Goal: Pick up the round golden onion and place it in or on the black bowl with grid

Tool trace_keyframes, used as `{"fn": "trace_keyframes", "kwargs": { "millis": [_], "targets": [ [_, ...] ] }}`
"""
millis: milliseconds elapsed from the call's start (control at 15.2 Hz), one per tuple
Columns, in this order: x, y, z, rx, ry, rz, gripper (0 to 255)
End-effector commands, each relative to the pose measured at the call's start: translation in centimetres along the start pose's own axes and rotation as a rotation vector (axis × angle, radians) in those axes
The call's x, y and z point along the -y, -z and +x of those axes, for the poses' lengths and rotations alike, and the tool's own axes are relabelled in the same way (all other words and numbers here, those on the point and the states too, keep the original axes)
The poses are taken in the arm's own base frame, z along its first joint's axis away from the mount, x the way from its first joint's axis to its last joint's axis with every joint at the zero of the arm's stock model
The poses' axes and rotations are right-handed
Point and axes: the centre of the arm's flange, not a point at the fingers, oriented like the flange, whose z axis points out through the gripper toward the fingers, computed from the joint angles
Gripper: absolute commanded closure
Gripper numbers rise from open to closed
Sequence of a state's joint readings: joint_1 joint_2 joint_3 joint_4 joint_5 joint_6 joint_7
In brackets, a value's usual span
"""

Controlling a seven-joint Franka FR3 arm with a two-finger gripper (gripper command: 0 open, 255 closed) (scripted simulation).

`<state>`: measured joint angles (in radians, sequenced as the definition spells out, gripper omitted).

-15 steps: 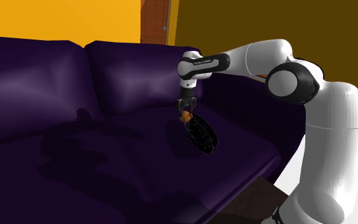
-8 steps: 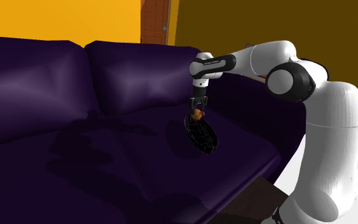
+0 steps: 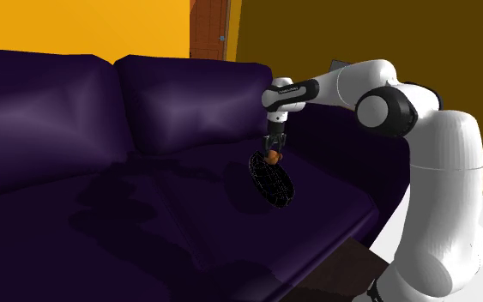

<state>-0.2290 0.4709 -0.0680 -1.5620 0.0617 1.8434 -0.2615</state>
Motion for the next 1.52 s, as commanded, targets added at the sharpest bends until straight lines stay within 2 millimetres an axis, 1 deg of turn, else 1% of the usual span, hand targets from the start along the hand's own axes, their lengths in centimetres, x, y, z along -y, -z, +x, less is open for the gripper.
{"fn": "trace_keyframes", "kwargs": {
  "millis": [0, 330, 792, 858, 1188, 1386, 1452],
  "targets": [
    [-0.1, -1.1, 0.2, -0.001, 0.0, 0.0, 255],
    [-0.3, -3.5, 0.6, -0.001, 0.0, 0.0, 255],
    [-0.3, -3.5, 0.6, -0.001, 0.0, 0.0, 255],
    [-0.3, -3.5, 0.6, -0.001, 0.0, 0.0, 0],
    [-0.3, -3.5, 0.6, 0.0, 0.0, 0.0, 0],
    [-0.3, 0.5, 0.6, -0.001, 0.0, 0.0, 0],
    [-0.3, 1.5, 0.6, -0.001, 0.0, 0.0, 0]
  ]
}}
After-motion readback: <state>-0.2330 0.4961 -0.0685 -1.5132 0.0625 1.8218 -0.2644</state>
